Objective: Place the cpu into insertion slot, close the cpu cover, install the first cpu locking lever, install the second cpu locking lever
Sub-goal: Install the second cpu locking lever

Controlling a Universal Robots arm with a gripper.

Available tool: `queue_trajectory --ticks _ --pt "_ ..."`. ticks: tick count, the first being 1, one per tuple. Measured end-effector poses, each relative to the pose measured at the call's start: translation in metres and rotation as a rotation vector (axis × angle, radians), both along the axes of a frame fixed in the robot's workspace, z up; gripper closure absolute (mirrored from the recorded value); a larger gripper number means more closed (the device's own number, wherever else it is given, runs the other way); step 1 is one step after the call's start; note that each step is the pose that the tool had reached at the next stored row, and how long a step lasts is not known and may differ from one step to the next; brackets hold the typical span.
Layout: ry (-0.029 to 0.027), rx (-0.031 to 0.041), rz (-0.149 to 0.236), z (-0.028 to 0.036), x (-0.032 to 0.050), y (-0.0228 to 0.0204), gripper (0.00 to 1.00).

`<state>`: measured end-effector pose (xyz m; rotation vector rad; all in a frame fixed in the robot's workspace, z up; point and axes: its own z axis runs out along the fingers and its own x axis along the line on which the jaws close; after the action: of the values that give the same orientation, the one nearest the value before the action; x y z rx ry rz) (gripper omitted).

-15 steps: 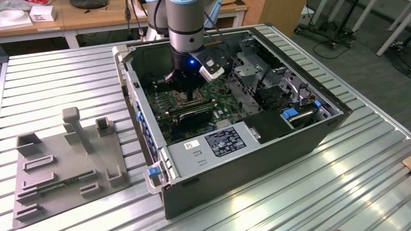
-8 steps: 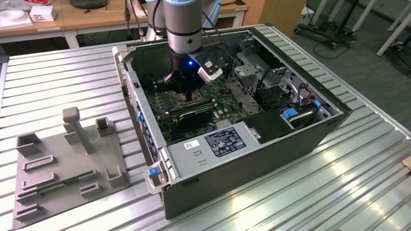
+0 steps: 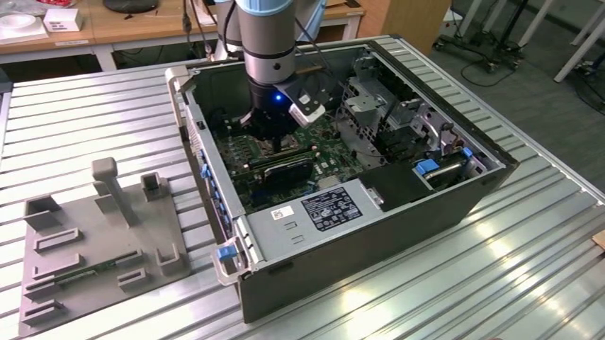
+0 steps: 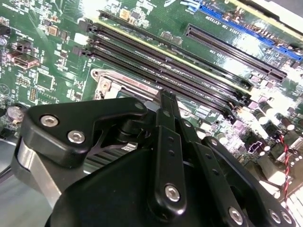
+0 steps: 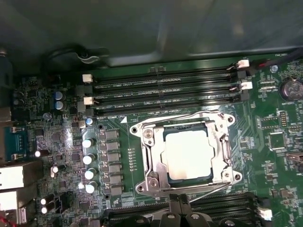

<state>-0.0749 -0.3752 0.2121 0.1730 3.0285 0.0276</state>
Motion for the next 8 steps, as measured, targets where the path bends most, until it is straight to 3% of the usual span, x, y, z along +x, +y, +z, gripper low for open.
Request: queue_trajectory --ticks 6,8 --pt "-0.0026 -0.0001 0.0 -0.0013 -0.0014 0.0 0.89" --pt "-0.0129 0.0 0.0 -0.0013 -0.0053 0.0 0.89"
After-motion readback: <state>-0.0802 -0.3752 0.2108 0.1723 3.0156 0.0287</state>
